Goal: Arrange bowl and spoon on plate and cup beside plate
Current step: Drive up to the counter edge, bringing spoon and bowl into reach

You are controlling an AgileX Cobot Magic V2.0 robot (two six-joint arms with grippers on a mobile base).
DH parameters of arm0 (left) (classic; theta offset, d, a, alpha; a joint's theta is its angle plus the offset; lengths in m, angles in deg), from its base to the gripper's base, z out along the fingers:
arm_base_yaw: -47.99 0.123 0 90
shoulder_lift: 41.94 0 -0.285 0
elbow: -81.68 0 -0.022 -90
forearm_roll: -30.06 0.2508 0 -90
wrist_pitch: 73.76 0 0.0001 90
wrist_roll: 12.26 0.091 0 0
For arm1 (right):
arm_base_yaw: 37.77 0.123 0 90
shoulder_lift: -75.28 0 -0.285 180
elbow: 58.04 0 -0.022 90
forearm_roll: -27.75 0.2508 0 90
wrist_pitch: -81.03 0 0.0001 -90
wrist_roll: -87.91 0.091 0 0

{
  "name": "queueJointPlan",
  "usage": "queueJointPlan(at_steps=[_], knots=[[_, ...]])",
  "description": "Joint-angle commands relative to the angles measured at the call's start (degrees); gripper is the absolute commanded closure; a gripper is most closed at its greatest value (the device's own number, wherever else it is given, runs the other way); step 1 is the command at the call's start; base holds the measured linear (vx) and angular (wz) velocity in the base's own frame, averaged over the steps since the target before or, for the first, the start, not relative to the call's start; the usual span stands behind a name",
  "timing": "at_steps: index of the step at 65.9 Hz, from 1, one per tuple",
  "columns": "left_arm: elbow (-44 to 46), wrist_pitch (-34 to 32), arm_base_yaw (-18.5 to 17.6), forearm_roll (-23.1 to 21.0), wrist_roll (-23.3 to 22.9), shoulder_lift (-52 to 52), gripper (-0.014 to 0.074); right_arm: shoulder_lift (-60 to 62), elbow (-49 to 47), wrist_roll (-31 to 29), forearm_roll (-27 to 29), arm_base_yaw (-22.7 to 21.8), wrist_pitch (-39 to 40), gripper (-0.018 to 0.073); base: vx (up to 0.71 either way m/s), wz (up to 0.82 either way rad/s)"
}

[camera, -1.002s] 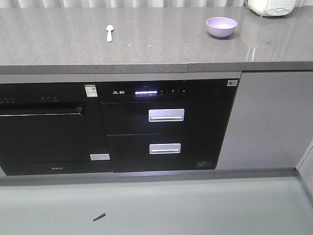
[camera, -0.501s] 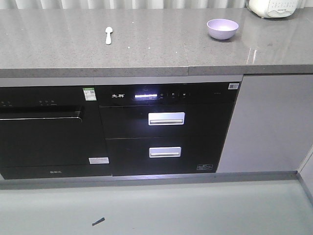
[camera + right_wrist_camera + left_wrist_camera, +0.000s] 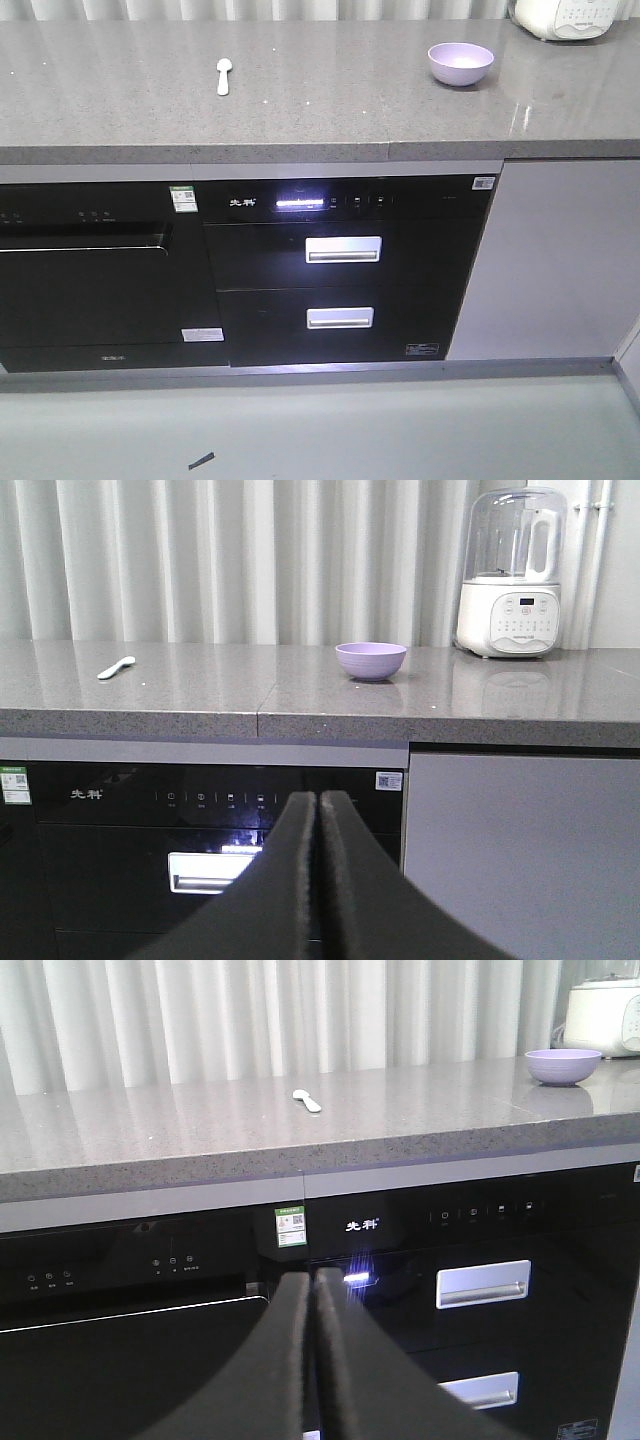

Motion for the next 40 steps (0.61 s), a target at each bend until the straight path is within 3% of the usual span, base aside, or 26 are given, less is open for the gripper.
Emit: queueJointPlan(at_steps=[1,40], knots=[[-1.7,-4.4,0.0,-0.1,-0.5,0.9,0.0603,0.3,0.0,-0.6,-0.2,-0.2,4.4,0.0561,0.04,0.01],[-1.7,-4.4,0.0,-0.1,-0.5,0.9,0.0603,0.3,0.0,-0.6,-0.2,-0.2,4.4,0.0561,0.03,0.02]])
